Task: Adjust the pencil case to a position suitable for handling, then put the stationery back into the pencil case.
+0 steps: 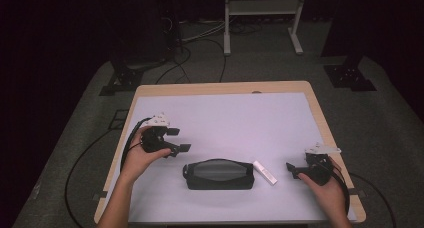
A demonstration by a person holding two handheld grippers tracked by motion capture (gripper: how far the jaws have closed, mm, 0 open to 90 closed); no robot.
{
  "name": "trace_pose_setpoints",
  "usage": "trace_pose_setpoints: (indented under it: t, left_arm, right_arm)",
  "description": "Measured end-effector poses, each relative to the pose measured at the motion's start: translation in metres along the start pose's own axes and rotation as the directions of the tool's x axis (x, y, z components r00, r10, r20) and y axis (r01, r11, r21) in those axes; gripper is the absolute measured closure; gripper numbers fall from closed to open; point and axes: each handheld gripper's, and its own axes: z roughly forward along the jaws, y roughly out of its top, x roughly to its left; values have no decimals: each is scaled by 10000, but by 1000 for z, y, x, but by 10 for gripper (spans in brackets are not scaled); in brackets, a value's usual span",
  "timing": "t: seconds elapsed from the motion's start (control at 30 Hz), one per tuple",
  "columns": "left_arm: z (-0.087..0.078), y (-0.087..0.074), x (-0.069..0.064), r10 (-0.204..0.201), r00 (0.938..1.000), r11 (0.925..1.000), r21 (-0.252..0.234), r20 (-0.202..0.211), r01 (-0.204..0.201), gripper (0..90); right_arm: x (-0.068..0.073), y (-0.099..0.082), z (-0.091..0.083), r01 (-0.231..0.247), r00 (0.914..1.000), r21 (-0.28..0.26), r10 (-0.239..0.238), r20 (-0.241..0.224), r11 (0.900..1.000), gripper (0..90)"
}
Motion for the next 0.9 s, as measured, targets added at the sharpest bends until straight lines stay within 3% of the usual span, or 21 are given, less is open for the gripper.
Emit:
trace_pose_setpoints:
  t: [0.17,0.4,0.6,0.63,0.67,0.77,0.9]
  left_arm:
    - [0,-7,9,-235,9981,9996,166,-575,245,137]
    - [0,-16,21,-424,9845,9960,699,-1703,550,118]
    - [0,-23,29,-491,9660,9913,1056,-2538,781,113]
    - [0,-26,32,-604,9599,9889,1141,-2738,947,113]
    - [0,-26,32,-604,9599,9889,1141,-2738,947,109]
    - [-2,-29,36,-665,9472,9842,1356,-3136,1140,106]
    - [-4,-35,42,-831,9368,9813,1357,-3399,1363,104]
  right_arm:
    - [0,0,0,-1,10000,1,1,-1,10000,118]
    - [0,0,0,-2,10000,1,2,2,10000,118]
    - [0,0,0,0,10000,-1,0,1,10000,118]
    - [0,0,0,3,10000,2,-3,8,10000,118]
    - [0,0,0,3,10000,2,-3,8,10000,118]
    - [0,0,0,13,10000,3,-13,18,10000,118]
    - [0,0,0,14,10000,4,-14,19,10000,118]
